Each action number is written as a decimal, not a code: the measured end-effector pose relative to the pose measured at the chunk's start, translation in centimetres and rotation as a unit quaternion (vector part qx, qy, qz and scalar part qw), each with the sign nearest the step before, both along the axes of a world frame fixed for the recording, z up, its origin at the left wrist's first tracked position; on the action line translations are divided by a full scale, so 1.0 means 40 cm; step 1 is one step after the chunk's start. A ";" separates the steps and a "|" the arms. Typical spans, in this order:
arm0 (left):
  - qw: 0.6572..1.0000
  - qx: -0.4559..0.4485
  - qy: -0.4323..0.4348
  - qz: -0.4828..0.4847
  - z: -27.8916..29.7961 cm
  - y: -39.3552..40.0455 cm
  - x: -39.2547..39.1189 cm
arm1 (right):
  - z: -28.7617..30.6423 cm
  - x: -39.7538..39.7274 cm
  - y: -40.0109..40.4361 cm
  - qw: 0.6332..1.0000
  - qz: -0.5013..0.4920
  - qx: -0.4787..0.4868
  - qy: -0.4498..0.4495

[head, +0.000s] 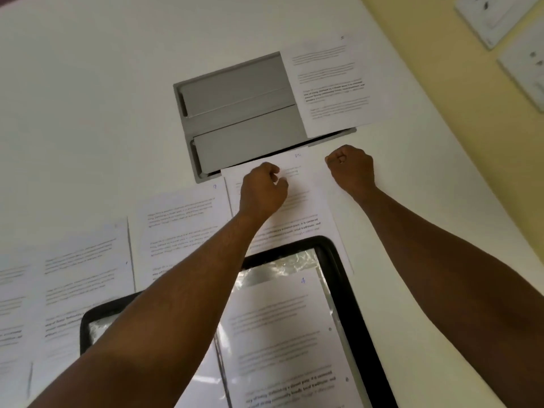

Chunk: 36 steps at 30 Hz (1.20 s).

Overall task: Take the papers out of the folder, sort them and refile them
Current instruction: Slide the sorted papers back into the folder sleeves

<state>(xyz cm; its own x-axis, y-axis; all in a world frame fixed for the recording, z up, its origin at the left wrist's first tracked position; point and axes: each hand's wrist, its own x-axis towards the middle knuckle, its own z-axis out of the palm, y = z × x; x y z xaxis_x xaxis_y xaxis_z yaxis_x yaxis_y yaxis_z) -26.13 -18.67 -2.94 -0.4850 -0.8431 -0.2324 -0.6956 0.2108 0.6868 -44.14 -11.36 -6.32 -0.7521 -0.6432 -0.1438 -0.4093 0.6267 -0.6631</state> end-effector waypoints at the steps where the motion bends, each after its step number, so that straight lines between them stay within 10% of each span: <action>1: 1.000 -0.004 0.003 0.005 -0.003 -0.017 -0.031 | -0.003 -0.023 -0.011 1.000 -0.020 -0.002 0.004; 11: 0.995 0.037 0.038 0.082 -0.055 -0.214 -0.401 | -0.014 -0.332 -0.138 0.987 -0.140 0.053 0.054; 21: 0.975 0.080 -0.129 0.160 -0.089 -0.290 -0.581 | -0.029 -0.457 -0.221 0.982 -0.128 0.136 0.011; 36: 0.969 0.145 0.142 0.141 -0.041 -0.245 -0.441 | 0.088 -0.362 -0.102 0.941 -0.229 -0.236 -0.082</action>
<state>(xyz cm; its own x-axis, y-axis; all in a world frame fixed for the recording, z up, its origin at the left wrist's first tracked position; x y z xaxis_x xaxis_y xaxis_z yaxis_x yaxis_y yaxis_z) -43.78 -28.48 -4.56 -0.3230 -0.8712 -0.3696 -0.4714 -0.1905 0.8611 -58.61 -15.44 -2.79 -0.9585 -0.2783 -0.0616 -0.0362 0.3331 -0.9422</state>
